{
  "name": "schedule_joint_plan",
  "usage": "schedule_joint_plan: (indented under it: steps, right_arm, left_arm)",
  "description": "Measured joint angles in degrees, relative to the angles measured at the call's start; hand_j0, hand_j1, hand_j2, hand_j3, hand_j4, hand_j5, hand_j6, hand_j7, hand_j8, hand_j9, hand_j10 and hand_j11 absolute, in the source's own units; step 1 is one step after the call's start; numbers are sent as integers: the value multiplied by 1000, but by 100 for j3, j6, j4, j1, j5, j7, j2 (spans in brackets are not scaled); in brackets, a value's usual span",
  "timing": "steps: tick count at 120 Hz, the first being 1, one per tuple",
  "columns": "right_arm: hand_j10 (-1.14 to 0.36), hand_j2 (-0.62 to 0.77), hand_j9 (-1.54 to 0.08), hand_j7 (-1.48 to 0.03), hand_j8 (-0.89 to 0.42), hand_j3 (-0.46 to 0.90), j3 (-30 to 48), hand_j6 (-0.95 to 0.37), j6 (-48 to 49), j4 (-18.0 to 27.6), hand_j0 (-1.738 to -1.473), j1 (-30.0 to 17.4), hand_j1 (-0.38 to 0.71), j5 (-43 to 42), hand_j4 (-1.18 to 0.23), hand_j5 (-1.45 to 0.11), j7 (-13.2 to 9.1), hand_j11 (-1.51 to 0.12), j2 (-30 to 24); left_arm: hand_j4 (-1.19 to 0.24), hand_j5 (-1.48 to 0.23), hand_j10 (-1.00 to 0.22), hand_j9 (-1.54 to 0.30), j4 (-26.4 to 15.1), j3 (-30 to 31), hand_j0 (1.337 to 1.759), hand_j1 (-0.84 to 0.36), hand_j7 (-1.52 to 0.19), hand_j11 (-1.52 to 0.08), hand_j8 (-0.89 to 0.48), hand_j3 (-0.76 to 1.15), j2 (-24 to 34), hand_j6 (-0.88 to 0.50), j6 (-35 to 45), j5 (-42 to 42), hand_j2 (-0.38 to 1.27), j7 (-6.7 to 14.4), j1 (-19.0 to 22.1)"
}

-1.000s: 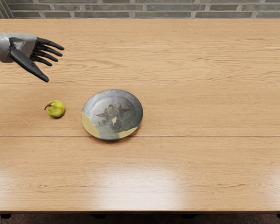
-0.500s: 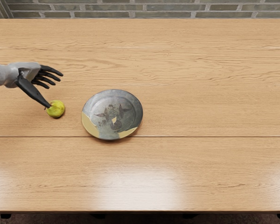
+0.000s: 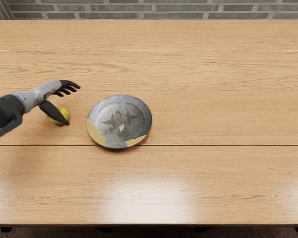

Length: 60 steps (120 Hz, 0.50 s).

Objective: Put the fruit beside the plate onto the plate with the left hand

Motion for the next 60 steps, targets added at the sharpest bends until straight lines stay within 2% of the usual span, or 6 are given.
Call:
schedule_joint_plan:
  steps: [32, 60]
  right_arm:
    - [-35, -7, -45, -45, -35, 0, 0, -35, 0, 0, -1658, 0, -307, 0, -35, -45, 1, -45, 0]
    - [-35, -7, -45, -45, -35, 0, 0, -35, 0, 0, -1658, 0, -307, 0, -35, -45, 0, -45, 0]
  left_arm:
    - [-286, -368, -286, -367, -13, 55, 1658, 13, -368, -367, -287, 0, 18, -287, 173, 250, 61, -17, 204]
    - [-295, -379, -295, -379, -3, 162, 1658, 3, -379, -379, -296, 0, 1, -296, 622, 449, 63, -18, 208]
